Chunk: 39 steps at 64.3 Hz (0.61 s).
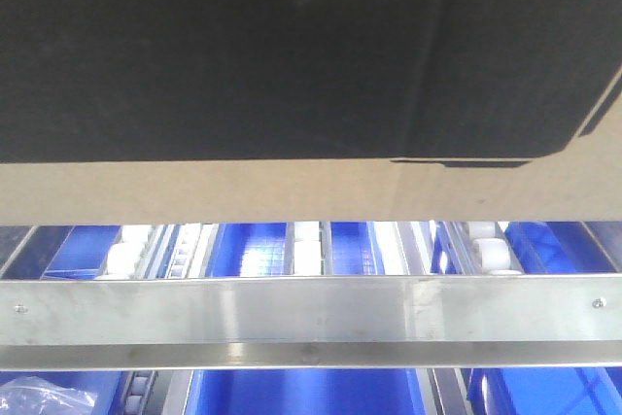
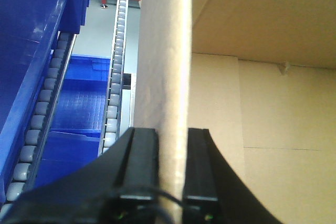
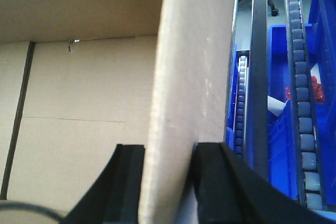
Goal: Grab box from left shelf to table start
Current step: 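Lift the ECOFLOW box with both grippers and pull it off the shelf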
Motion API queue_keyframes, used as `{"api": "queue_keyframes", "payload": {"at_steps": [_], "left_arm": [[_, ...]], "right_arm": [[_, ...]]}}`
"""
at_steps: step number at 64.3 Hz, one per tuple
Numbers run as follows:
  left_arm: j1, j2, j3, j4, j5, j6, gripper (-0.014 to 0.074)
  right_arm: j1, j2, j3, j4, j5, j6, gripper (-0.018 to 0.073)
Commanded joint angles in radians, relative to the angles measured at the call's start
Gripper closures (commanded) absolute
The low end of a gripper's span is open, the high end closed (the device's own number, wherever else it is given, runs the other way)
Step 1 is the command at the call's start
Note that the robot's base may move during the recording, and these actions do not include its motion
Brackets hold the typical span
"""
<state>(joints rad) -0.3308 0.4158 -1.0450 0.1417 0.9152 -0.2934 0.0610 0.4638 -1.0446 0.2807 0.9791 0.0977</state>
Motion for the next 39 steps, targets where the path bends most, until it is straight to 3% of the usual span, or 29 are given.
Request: {"api": "queue_keyframes", "payload": {"at_steps": [1, 39], "left_arm": [[0.008, -0.009, -0.042, 0.164, -0.171, -0.022, 0.0699], [0.008, -0.009, -0.042, 0.164, -0.171, -0.022, 0.0699]], "right_arm": [[-0.012, 0.008, -0.032, -0.178, -0.149, -0.005, 0.0503], [-0.012, 0.008, -0.032, -0.178, -0.149, -0.005, 0.0503]]}}
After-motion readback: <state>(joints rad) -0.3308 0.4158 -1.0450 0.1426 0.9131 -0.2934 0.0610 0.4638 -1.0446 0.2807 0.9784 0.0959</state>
